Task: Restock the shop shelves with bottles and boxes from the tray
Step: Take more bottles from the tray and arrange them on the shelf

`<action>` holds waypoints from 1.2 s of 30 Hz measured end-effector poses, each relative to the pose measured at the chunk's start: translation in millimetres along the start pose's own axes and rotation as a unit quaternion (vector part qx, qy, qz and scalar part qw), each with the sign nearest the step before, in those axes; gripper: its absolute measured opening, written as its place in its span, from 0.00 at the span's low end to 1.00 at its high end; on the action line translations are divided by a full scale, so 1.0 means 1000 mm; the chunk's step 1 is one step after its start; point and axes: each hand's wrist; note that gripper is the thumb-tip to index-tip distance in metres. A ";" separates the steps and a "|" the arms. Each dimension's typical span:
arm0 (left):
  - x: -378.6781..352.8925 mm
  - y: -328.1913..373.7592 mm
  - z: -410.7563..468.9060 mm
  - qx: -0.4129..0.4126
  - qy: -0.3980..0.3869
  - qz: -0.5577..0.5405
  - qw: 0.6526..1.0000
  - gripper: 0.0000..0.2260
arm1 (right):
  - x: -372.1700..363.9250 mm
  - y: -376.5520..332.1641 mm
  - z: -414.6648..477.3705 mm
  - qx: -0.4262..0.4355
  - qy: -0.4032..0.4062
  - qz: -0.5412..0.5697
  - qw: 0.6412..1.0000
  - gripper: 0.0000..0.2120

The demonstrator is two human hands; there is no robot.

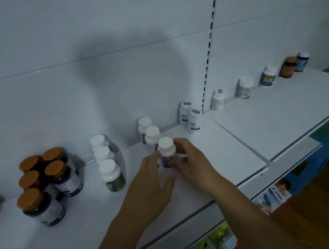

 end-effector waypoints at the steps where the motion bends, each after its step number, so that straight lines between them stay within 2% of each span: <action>1: -0.003 0.001 -0.001 0.006 0.007 -0.005 1.000 0.32 | 0.000 0.002 0.005 0.013 -0.010 -0.003 1.000 0.22; 4: -0.011 0.005 -0.003 0.026 0.037 -0.025 0.999 0.31 | 0.003 0.010 0.013 0.055 -0.036 0.004 0.998 0.23; 10: -0.026 0.023 -0.017 0.049 0.090 -0.063 0.993 0.26 | 0.006 0.023 0.021 0.076 -0.080 0.015 0.994 0.26; 16: -0.027 0.036 -0.018 0.094 0.122 -0.042 0.987 0.24 | 0.009 0.019 0.020 0.029 -0.084 0.053 0.995 0.29; 21: -0.019 0.039 -0.029 0.119 0.140 0.004 0.983 0.28 | 0.015 0.018 0.009 0.006 -0.073 0.054 0.996 0.31; 23: -0.011 0.038 -0.043 0.126 0.154 0.038 0.979 0.28 | 0.022 0.014 0.001 0.038 -0.042 0.037 0.998 0.27; 27: 0.016 0.042 -0.087 0.139 0.199 0.084 0.966 0.27 | 0.031 -0.022 -0.020 0.186 0.017 0.009 0.982 0.21; 29: 0.035 0.042 -0.113 0.154 0.225 0.114 0.955 0.27 | 0.025 -0.050 -0.034 0.236 -0.024 0.009 0.972 0.20; 31: 0.056 0.038 -0.143 0.176 0.249 0.143 0.941 0.28 | 0.009 -0.082 -0.050 0.270 -0.113 -0.010 0.956 0.21; 36: 0.105 0.009 -0.241 0.251 0.312 0.173 0.900 0.29 | -0.067 -0.152 -0.101 0.366 -0.286 -0.076 0.882 0.26</action>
Point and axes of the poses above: each hand's wrist, its own z-axis towards the middle knuckle, its own x-axis out of the back of the hand, y = z × x, and after that the axes turned 3 degrees about x, right-handed
